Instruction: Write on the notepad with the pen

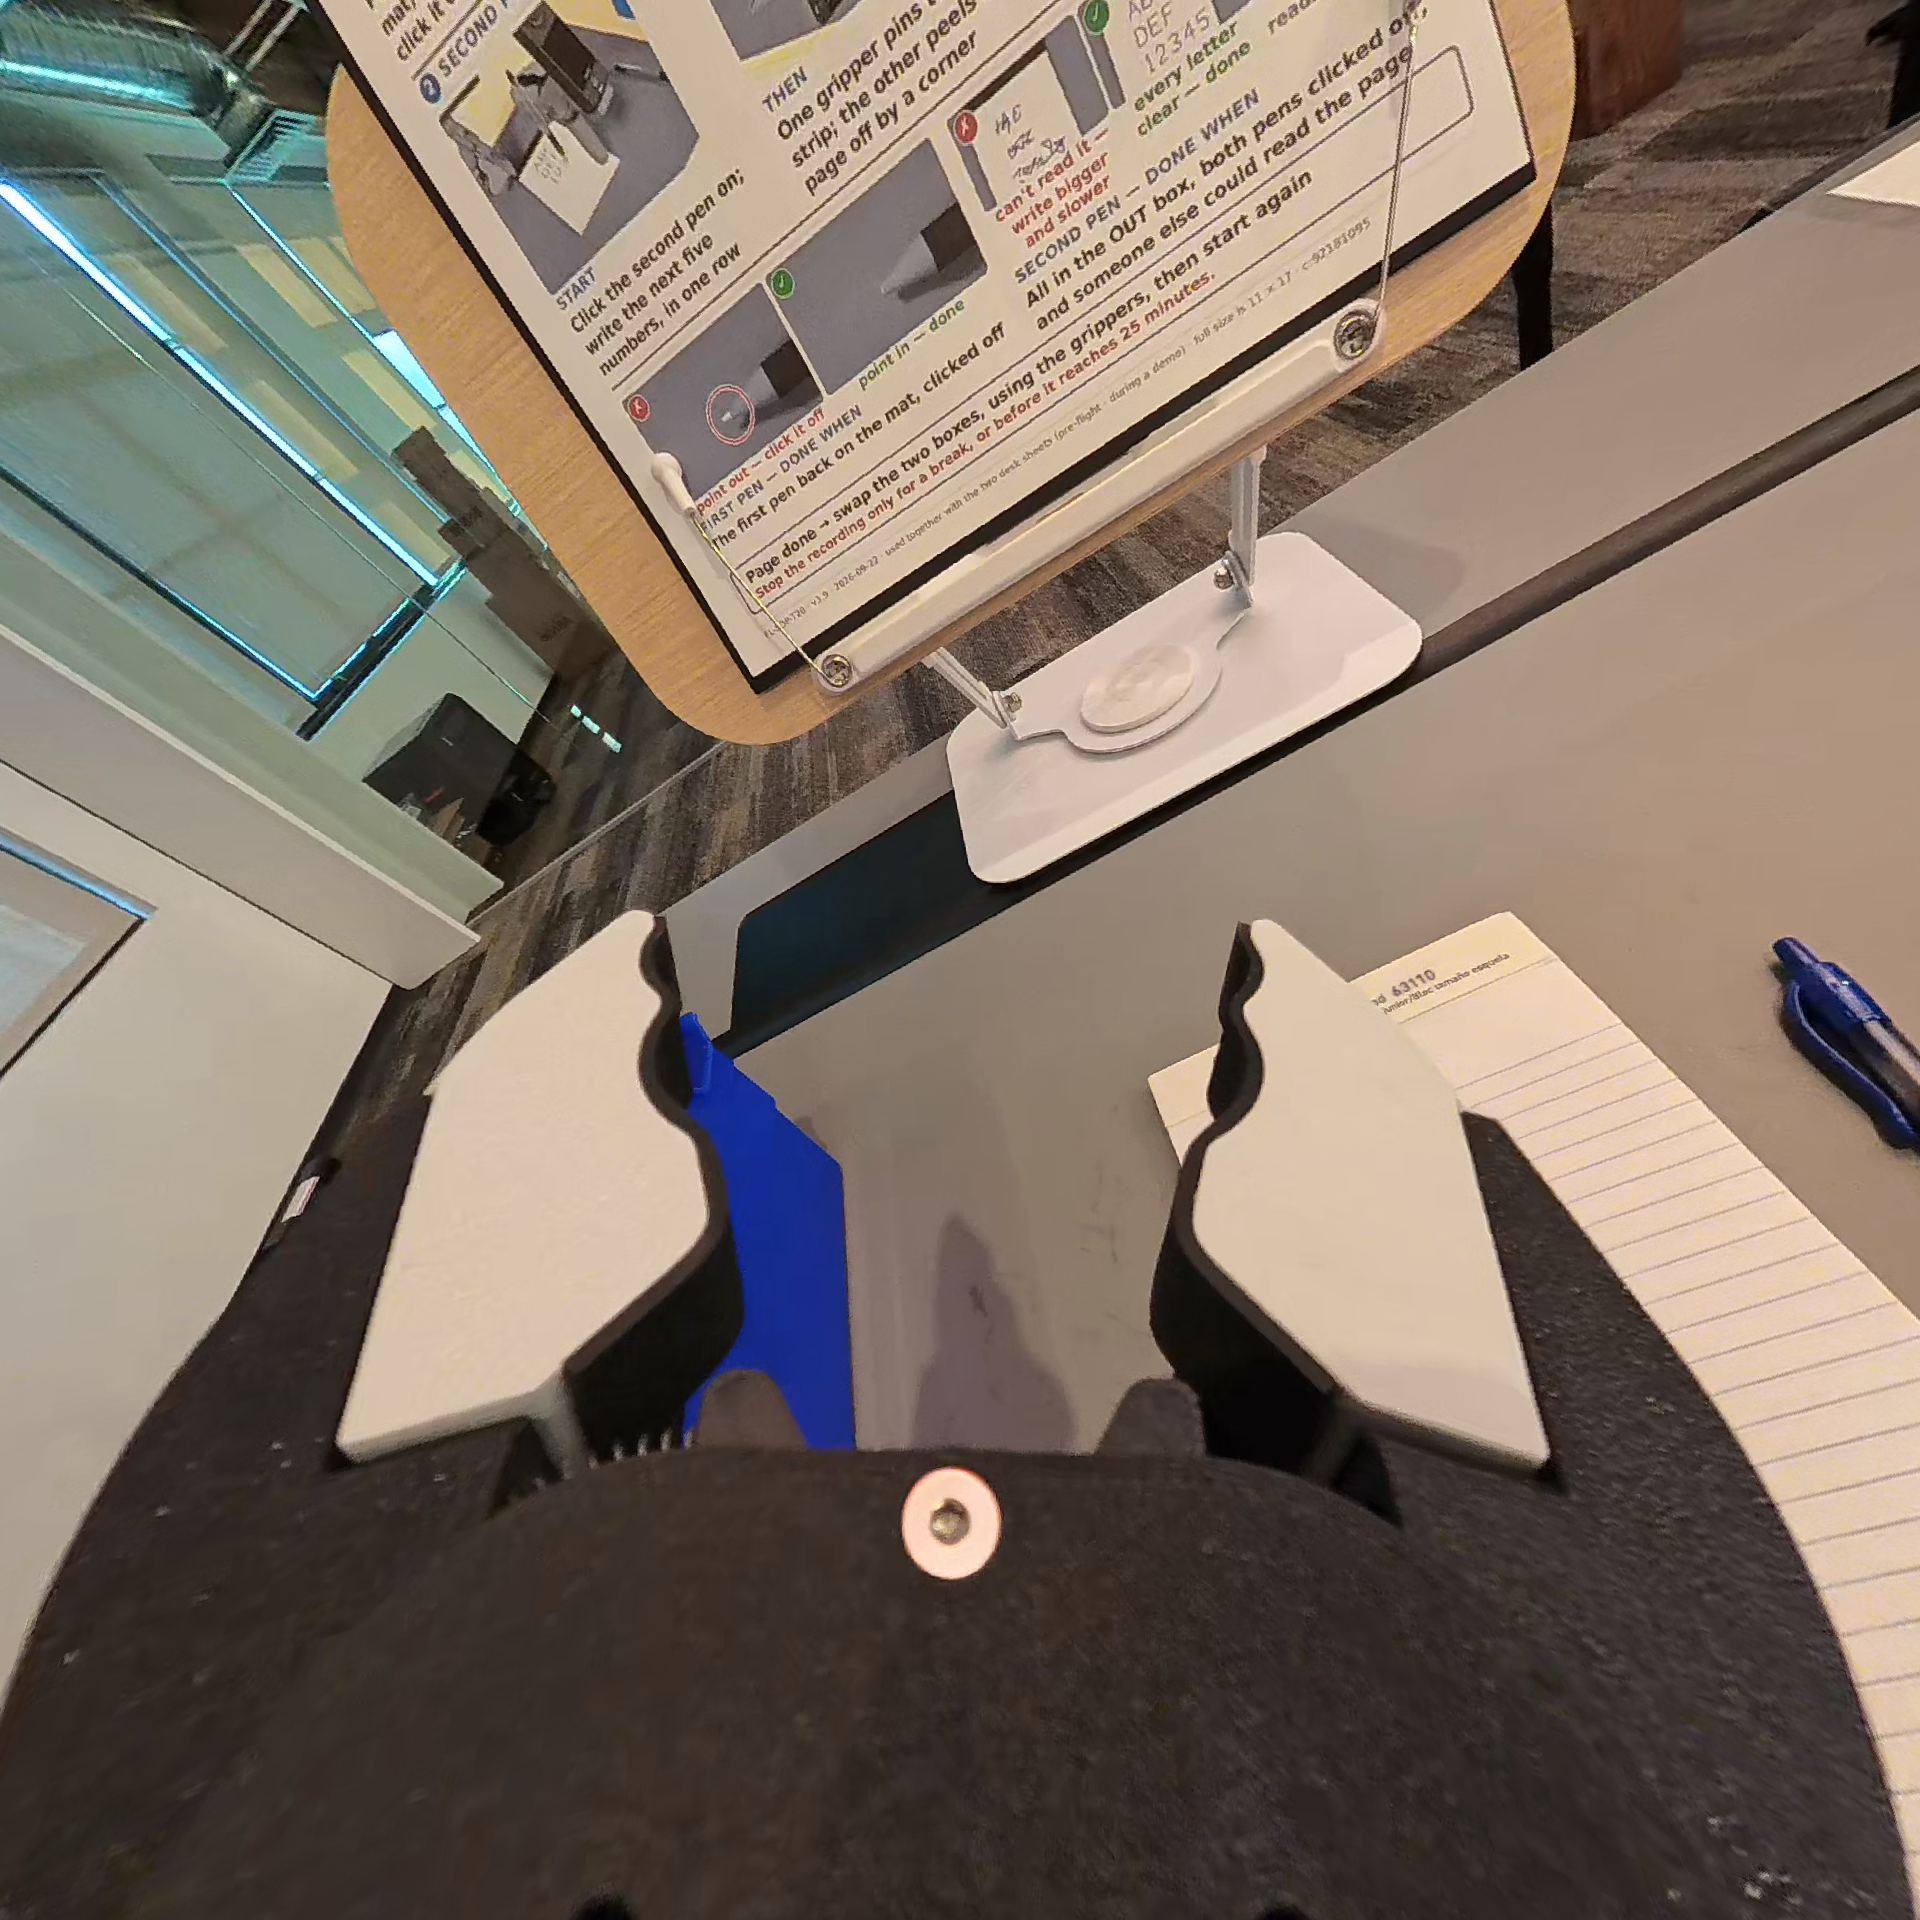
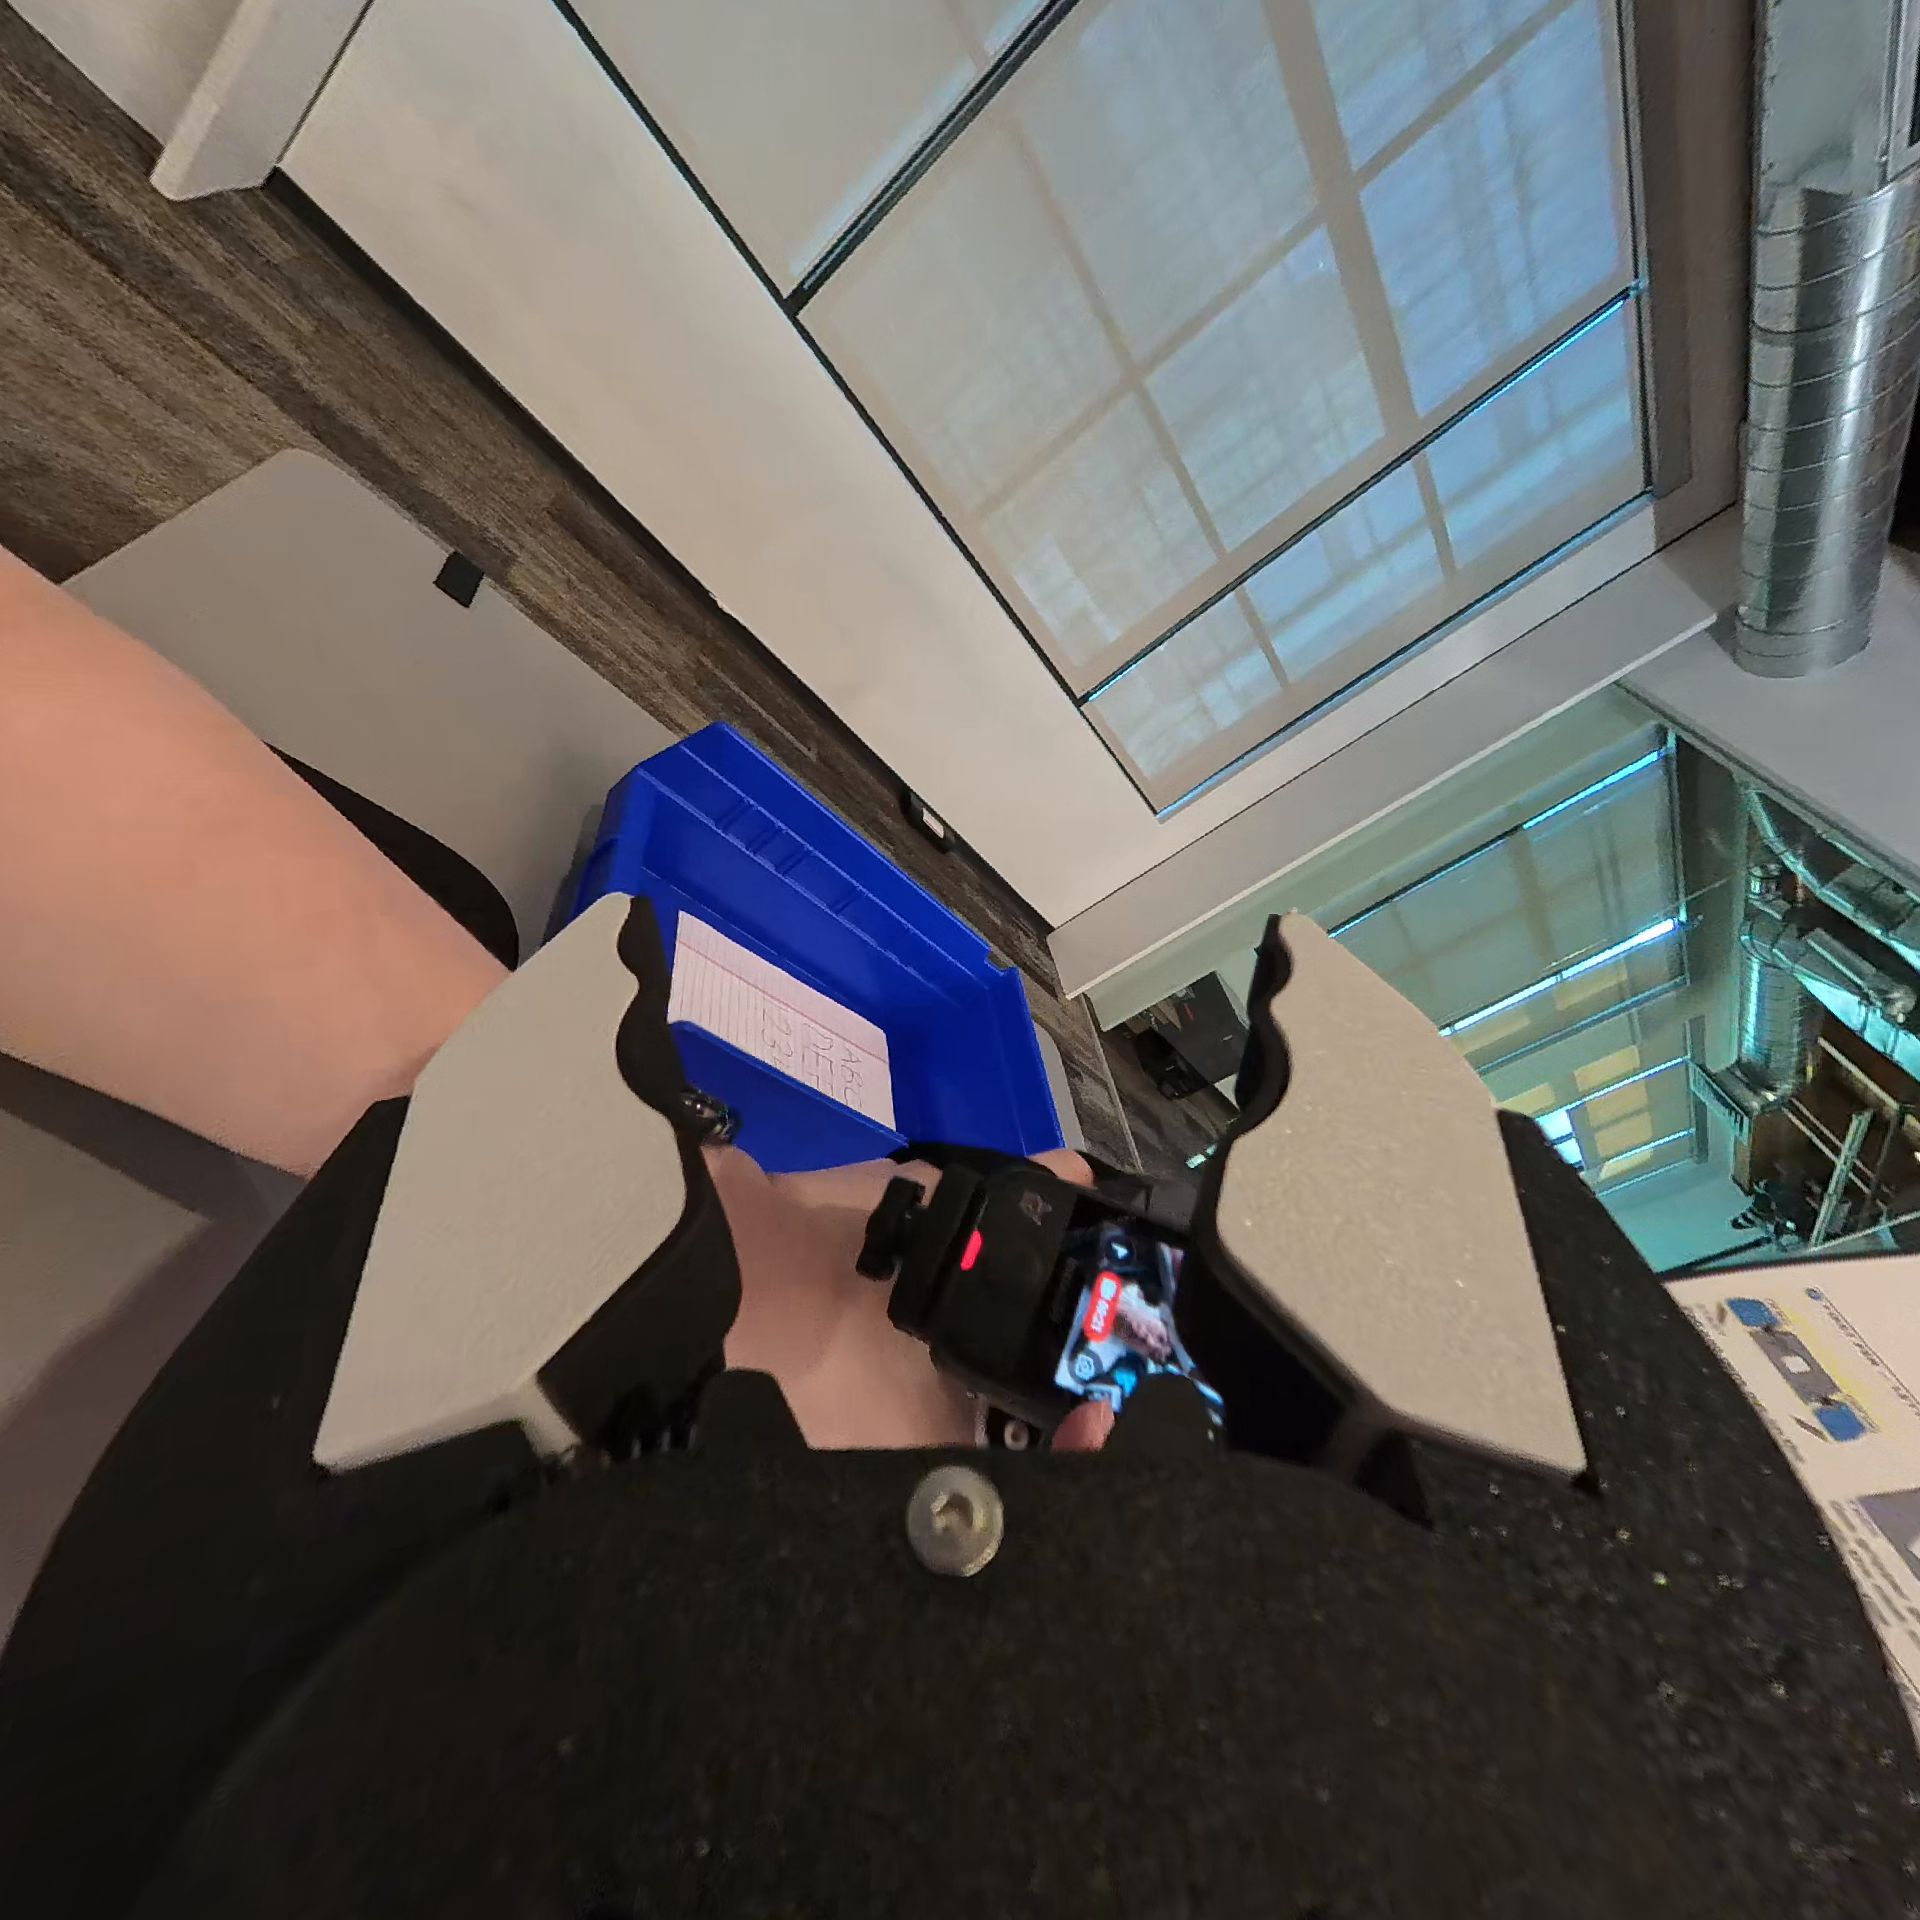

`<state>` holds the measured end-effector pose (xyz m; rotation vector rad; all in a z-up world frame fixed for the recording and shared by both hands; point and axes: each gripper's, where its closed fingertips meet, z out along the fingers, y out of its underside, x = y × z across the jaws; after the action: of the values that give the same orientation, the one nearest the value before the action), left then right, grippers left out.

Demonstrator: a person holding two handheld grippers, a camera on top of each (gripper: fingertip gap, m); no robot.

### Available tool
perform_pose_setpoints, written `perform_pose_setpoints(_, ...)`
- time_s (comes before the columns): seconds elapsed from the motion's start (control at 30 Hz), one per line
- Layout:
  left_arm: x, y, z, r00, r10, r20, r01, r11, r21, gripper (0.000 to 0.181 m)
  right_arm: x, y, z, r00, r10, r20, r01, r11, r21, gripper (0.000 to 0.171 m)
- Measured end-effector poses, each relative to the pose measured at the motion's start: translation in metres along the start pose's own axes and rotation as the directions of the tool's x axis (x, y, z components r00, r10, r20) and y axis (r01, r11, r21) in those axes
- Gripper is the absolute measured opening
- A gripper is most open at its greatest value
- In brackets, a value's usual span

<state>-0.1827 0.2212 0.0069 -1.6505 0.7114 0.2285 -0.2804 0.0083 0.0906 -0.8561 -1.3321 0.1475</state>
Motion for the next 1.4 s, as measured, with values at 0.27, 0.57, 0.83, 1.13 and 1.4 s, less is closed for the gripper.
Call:
perform_pose_setpoints(0.27, 0.002, 0.003, 0.003, 1.0, 0.013, 0.0, -0.013, 1.0, -0.01, 0.099, -0.003, 0.003, 0.011, 1.0, -0.01, 0.016, 0.011, 1.0, -0.015, 0.105)
perform_pose_setpoints(0.57, 0.002, 0.005, 0.005, 1.0, 0.01, -0.006, -0.01, 1.0, -0.017, 0.1, -0.002, -0.004, 0.009, 1.0, -0.006, 0.006, 0.006, 1.0, 0.01, 0.105)
perform_pose_setpoints(0.83, 0.0, 0.003, 0.004, 0.999, -0.033, -0.031, 0.033, 0.999, -0.01, 0.1, 0.037, -0.014, -0.029, 0.992, -0.018, -0.124, 0.021, 1.0, 0.019, 0.104)
perform_pose_setpoints(1.13, -0.043, -0.034, -0.022, 0.972, -0.234, -0.032, 0.235, 0.955, 0.179, 0.106, 0.154, 0.107, -0.132, 0.824, 0.183, -0.536, -0.314, 0.935, -0.163, 0.101)
perform_pose_setpoints(1.4, 0.017, -0.132, -0.136, 0.975, -0.091, -0.204, 0.193, 0.8, 0.568, 0.114, 0.121, 0.297, -0.181, 0.723, 0.121, -0.68, -0.634, 0.508, -0.583, 0.099)
